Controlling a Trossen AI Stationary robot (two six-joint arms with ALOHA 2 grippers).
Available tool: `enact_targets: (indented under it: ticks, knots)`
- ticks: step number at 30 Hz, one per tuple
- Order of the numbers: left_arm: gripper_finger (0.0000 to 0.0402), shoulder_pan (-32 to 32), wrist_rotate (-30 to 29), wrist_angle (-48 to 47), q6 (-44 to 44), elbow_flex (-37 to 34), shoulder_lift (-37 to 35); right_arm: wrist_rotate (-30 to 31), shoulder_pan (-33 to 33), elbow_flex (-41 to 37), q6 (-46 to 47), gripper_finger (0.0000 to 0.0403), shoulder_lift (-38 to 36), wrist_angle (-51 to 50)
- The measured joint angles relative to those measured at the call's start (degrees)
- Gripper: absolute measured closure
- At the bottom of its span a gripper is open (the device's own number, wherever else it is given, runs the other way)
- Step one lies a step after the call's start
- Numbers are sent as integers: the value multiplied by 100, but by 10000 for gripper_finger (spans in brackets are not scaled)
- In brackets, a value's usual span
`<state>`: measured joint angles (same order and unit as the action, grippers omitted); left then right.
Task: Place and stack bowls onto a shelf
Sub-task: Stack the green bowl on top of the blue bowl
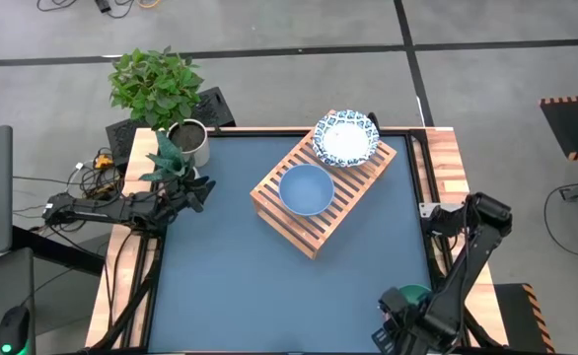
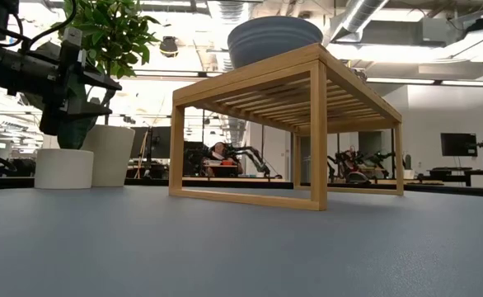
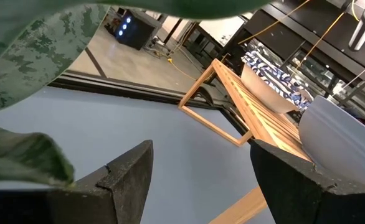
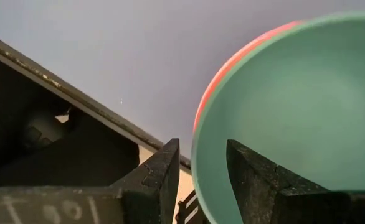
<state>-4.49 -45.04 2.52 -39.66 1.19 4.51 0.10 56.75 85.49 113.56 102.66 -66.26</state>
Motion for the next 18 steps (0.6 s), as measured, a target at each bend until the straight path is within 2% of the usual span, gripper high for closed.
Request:
enact_targets:
  ticks: [18]
  knots:
    - [148,-1,-22,0,-2,1,0,-106,22,-53,-88,267,69,-50]
